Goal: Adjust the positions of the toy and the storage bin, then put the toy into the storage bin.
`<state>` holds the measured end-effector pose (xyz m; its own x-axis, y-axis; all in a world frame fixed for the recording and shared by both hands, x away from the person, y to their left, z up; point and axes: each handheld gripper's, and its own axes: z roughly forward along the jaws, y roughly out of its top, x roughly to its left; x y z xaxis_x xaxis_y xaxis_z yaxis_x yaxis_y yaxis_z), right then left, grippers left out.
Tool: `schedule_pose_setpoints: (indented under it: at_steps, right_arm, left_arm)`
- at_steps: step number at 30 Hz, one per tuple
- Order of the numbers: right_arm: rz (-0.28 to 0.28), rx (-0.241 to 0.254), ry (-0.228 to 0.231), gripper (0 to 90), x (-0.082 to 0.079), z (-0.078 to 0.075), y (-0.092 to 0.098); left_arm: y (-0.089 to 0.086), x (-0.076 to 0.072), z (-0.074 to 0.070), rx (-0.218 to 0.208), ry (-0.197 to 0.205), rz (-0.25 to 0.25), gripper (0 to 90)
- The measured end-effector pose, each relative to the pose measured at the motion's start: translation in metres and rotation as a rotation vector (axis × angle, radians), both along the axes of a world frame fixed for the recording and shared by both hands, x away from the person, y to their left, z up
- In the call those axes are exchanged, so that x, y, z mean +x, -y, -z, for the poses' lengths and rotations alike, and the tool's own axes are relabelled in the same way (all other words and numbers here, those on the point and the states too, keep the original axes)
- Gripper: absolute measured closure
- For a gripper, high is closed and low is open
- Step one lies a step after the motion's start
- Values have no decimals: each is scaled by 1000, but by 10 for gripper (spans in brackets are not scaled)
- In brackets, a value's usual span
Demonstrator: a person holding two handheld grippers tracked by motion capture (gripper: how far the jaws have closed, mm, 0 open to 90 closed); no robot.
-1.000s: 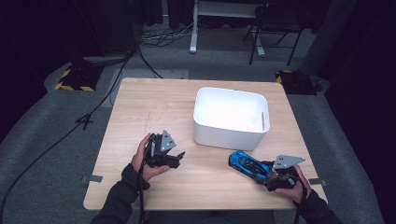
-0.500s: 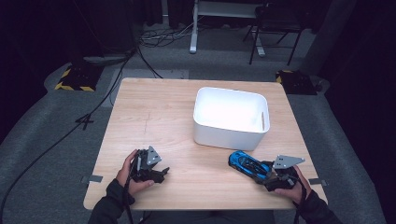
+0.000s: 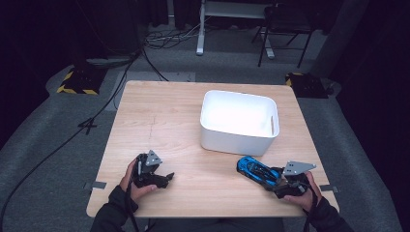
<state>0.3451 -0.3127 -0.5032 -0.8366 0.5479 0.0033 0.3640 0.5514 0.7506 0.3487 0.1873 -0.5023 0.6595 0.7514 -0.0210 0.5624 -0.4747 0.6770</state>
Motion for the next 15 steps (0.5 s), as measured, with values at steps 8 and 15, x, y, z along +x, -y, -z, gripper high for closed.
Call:
schedule_pose_setpoints:
  at_steps: [8, 15]
  right_arm:
    - [9, 3, 12, 245, -4, -3, 1]
    - [18, 23, 44, 245, -6, -10, 2]
  left_arm:
    - [-1, 2, 0, 11, 6, 17, 119]
    - [-1, 2, 0, 4, -4, 21, 118]
